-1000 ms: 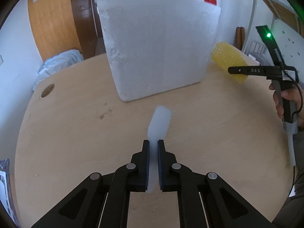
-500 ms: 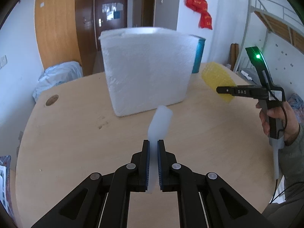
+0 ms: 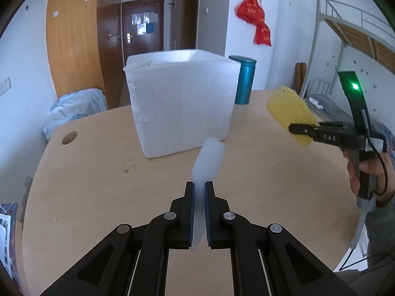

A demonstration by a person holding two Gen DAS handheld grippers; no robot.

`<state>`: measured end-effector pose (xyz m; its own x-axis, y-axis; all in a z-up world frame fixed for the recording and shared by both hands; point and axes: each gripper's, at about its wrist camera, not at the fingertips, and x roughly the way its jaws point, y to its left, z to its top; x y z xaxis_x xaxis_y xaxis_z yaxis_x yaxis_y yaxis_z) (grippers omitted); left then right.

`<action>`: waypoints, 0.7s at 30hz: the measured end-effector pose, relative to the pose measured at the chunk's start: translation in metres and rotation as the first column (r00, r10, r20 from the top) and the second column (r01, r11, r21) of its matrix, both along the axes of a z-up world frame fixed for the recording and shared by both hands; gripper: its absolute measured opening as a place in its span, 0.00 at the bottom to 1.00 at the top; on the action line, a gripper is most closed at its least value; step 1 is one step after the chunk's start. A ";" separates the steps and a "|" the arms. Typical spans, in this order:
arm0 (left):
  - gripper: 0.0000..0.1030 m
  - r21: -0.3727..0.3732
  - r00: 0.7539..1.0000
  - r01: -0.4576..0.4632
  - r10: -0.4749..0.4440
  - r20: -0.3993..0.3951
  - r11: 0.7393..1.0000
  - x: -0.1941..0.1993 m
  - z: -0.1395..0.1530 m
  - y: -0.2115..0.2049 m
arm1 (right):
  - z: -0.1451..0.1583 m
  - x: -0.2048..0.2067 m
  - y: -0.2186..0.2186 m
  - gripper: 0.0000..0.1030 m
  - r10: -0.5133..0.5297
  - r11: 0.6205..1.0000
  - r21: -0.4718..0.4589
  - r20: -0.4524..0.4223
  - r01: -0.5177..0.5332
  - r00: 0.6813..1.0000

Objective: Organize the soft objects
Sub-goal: 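Carry the foam tube with left gripper while right gripper carries the yellow net over the foam box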

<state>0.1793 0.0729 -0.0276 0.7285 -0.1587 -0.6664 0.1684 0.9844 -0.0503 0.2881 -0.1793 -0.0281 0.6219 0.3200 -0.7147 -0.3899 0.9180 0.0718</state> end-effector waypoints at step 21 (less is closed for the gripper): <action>0.08 -0.080 0.989 -0.079 0.088 0.122 0.994 -0.025 0.041 0.006 | 0.036 -0.058 0.021 0.16 0.095 0.993 0.062 0.108 -0.103 0.990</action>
<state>0.1541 0.0787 0.0131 0.8181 -0.1399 -0.5578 0.0954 0.9895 -0.1082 0.2299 -0.1579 0.0078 0.6549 0.4291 -0.6220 -0.4873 0.8690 0.0864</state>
